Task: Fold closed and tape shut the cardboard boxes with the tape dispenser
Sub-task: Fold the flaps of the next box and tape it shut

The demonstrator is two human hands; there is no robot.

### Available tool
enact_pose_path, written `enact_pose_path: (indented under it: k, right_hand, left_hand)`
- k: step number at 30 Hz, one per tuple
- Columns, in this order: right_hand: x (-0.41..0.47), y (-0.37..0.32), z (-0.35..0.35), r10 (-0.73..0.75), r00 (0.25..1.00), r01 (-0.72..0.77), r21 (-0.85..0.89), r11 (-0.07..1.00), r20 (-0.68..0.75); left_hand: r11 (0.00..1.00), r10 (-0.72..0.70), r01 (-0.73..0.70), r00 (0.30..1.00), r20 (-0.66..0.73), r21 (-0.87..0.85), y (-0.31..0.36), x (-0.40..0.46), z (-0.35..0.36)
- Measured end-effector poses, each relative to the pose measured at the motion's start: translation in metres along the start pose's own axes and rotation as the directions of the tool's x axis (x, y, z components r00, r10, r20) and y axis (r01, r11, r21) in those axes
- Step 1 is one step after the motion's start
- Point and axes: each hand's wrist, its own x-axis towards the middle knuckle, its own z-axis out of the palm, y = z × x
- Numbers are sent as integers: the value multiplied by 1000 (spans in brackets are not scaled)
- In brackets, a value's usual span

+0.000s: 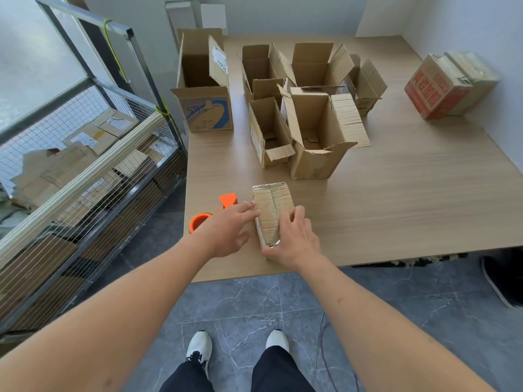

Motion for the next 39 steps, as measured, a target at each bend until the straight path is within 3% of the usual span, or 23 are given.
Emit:
enact_pose_path:
  k: [6,13,25,31,39]
  right_hand:
    - [7,-25,7,194,979,-200,102,974,65]
    - [13,-45,13,242,966,-229,132,965,-93]
    - [-15,-94,-67,325,909,-312,94,946,-262]
    - [-43,-109,-126,393,859,-369,135,920,-329]
    - [-74,-92,-207,497,773,-431,248,868,-394]
  left_hand:
    - [992,-129,129,990,-54,9,-8,-3,-18]
    - [981,-190,192,981,-33,37,-27,-8,-35]
    - [993,1,6,998,-59,117,-20,-11,-122]
    - [972,161,-142,982,-97,186,13,-11,-177]
    - [946,261,-226,956,-136,231,82,2,-229]
